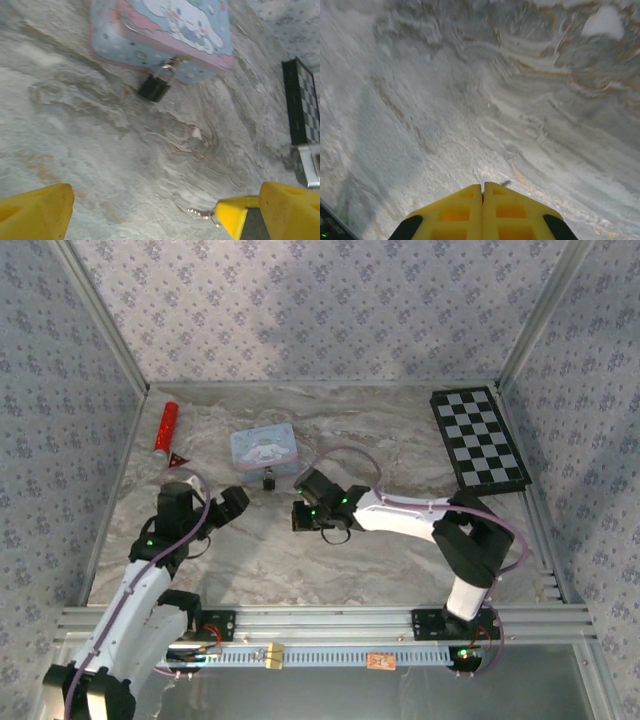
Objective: Unlock the padlock with the key
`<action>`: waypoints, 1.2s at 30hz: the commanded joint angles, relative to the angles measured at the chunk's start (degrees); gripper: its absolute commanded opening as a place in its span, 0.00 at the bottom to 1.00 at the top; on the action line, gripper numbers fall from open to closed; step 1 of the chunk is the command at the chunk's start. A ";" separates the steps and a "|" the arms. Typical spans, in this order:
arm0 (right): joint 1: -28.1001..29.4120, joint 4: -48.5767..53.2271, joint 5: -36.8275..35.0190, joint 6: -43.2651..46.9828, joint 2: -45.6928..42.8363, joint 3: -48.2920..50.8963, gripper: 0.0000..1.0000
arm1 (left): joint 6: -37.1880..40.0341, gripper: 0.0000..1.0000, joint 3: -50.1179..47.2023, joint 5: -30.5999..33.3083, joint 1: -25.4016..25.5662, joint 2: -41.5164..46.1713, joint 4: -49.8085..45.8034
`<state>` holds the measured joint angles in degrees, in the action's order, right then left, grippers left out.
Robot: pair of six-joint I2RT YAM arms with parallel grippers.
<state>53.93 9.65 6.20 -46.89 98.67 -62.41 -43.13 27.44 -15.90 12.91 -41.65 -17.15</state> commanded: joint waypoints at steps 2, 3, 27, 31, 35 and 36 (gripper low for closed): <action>-2.52 -4.74 -0.37 -0.49 -3.11 0.52 0.00 | -0.31 0.94 -0.73 -1.53 3.02 -2.32 5.83; -3.02 -4.76 -0.14 -0.15 -3.44 0.49 0.00 | 0.03 0.93 -0.89 -1.94 3.41 -2.79 6.63; -7.96 5.82 5.20 9.44 -16.87 -6.82 0.00 | 16.02 0.80 -2.70 -21.80 10.35 -10.49 35.46; -6.57 6.26 5.39 10.07 -17.94 -8.65 0.00 | 20.12 0.79 -2.38 -22.13 12.97 -10.55 37.39; -5.09 6.66 5.23 10.42 -18.31 -10.17 0.00 | 23.63 0.74 -0.44 -23.20 15.49 -12.06 38.59; -4.86 6.66 5.31 10.42 -18.24 -10.41 0.00 | 23.91 0.72 -0.04 -23.21 15.73 -12.59 39.20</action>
<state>48.29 14.92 10.66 -37.85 81.93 -70.65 -23.33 24.32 -36.77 27.66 -53.15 17.72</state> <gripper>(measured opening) 0.052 0.733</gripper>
